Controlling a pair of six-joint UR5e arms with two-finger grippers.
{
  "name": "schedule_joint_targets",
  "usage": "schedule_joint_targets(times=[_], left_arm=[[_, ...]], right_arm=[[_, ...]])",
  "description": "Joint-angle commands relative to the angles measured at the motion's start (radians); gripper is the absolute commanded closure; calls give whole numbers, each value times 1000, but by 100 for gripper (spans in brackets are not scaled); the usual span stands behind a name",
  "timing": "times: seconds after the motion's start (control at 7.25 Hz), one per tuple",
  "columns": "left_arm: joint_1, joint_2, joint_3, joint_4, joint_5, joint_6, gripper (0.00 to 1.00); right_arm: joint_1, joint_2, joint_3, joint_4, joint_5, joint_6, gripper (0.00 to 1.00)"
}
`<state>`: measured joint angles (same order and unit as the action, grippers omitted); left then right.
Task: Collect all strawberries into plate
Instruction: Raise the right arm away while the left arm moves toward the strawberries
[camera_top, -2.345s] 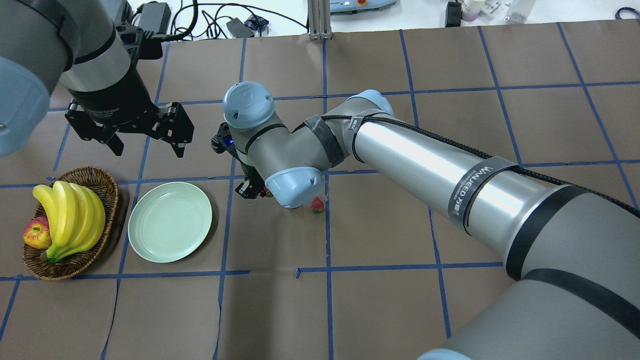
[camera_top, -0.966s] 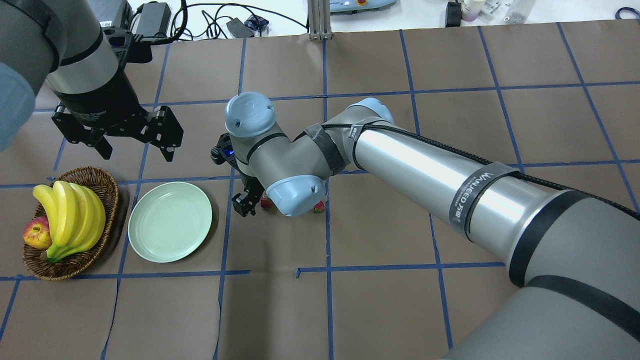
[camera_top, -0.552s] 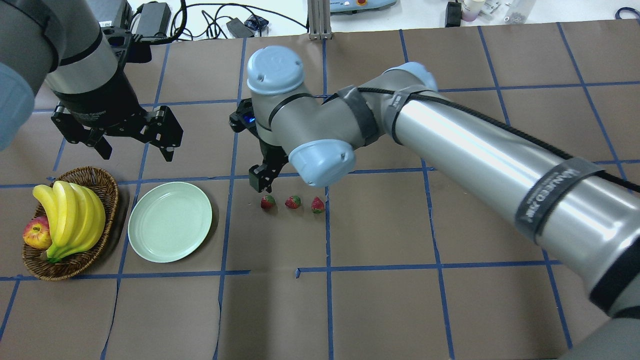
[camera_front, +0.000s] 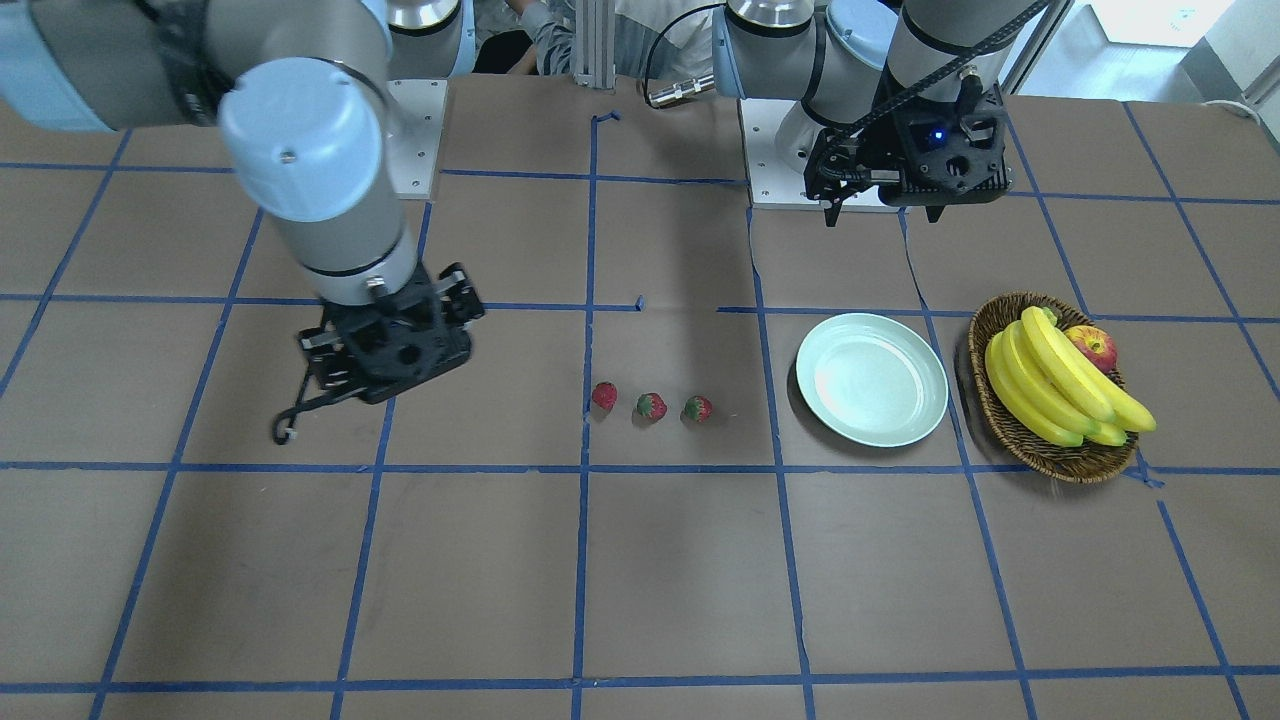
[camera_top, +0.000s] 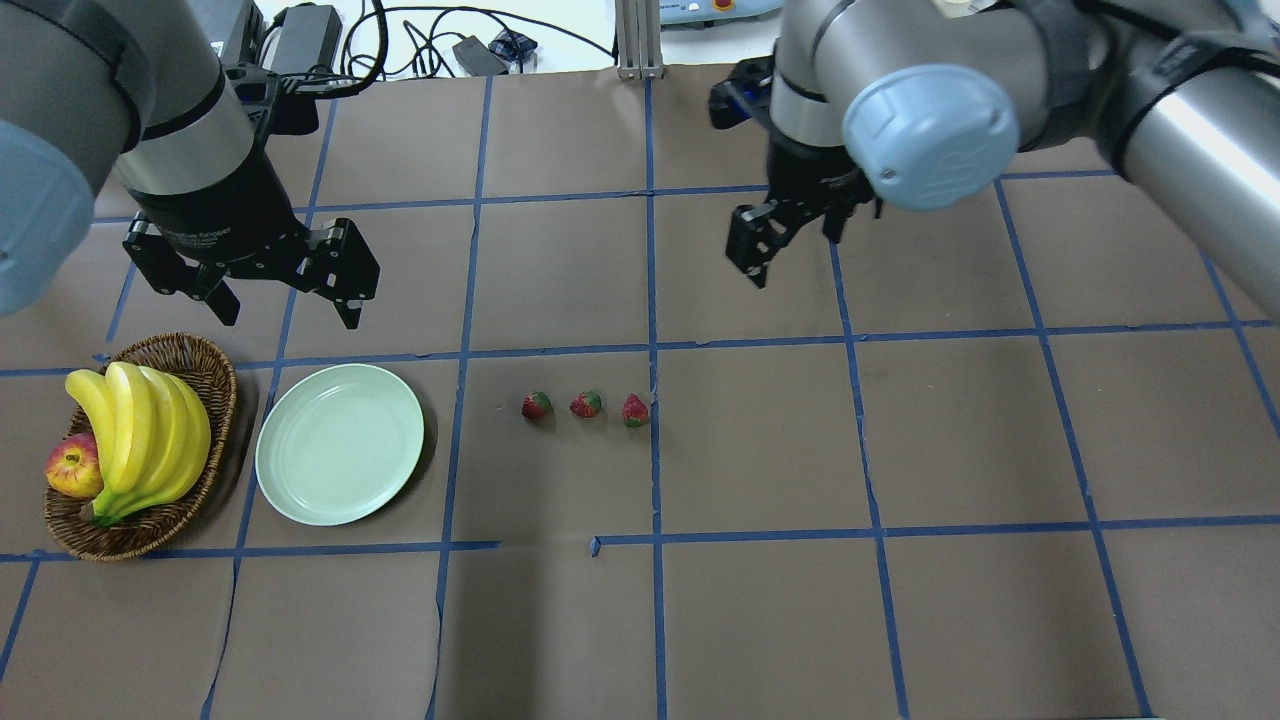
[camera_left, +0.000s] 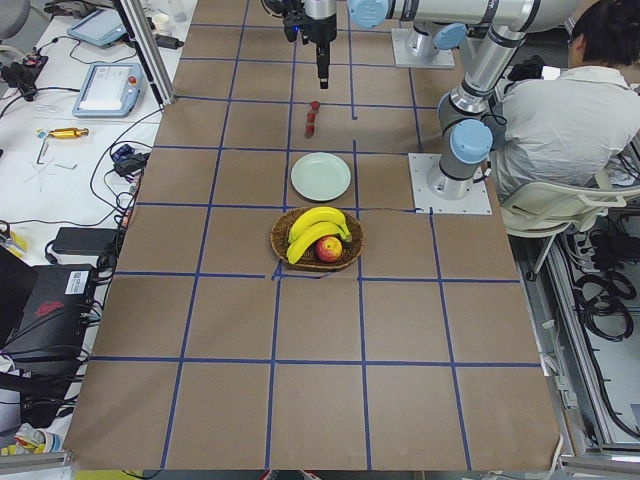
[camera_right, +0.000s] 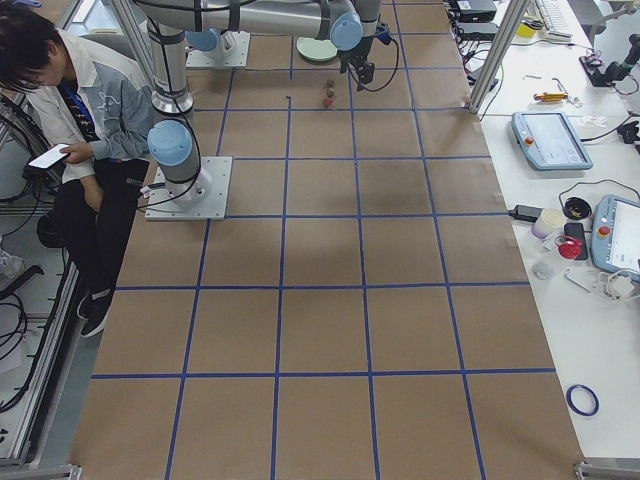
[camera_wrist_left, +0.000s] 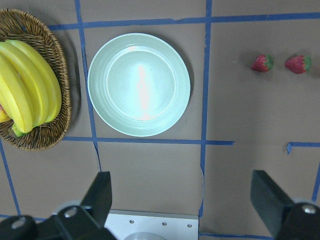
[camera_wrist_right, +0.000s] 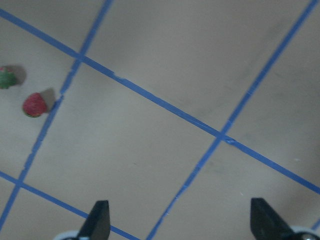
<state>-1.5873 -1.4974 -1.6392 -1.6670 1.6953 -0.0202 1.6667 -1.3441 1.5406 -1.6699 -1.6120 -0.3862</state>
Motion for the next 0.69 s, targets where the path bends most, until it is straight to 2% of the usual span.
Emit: schedule_joint_targets(times=[0.0, 0.28, 0.55], left_arm=[[-11, -17, -10, 7, 0, -12, 0], [-19, -32, -42, 47, 0, -14, 0], [-23, -64, -117, 216, -28, -50, 0]], right_arm=[[-146, -24, -5, 97, -45, -3, 0], [-151, -97, -7, 131, -45, 88, 0], [-142, -171, -34, 217, 1, 251, 0]])
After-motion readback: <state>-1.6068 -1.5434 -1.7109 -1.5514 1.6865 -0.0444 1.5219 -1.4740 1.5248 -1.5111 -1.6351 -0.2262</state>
